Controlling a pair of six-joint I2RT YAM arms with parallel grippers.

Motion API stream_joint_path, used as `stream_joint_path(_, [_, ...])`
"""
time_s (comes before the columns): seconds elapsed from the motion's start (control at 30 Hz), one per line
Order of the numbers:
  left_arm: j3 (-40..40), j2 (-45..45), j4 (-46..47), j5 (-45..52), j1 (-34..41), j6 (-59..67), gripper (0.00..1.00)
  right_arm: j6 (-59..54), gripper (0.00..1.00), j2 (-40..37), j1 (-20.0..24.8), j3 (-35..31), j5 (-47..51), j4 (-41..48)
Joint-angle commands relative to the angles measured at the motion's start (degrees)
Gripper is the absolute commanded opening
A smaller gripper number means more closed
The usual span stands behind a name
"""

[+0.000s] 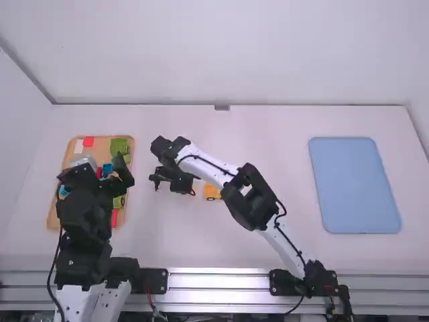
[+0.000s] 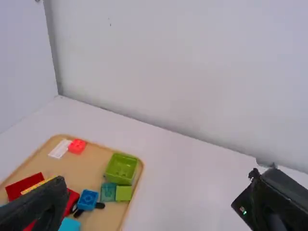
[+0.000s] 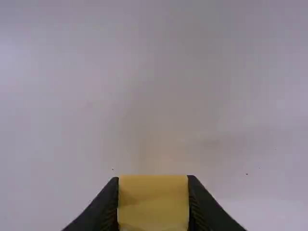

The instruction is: Assemble lego blocks to make yellow taxi

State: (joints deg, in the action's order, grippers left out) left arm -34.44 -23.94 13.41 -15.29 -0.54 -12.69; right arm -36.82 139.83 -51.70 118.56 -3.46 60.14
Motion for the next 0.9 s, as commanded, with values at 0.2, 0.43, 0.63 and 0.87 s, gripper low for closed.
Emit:
stream_joint_path(0.2, [0.3,0.1,-0.3,-0.7,0.2,-0.3,0.99,-0.5,0.98,1.1,-0.7,1.8,0.3,0.3])
stream_joint_path(0.43, [0.5,0.1,-0.3,-7.3,0.2,-0.6,0.99,5.6,0.98,-1.4,2.3,5.6,0.1,0.9])
stream_joint_path(0.63, [1.0,0.2,4.2,-10.4,0.2,-9.8,0.99,7.5,0.98,-9.0,7.9,6.5,-2.6,1.1])
stream_joint_path(0.87, [1.0,-5.9,-2.7,13.8,0.2,8.9,0.99,13.1,0.98,-25.9,12.2,-16.3,-2.1,-19.9])
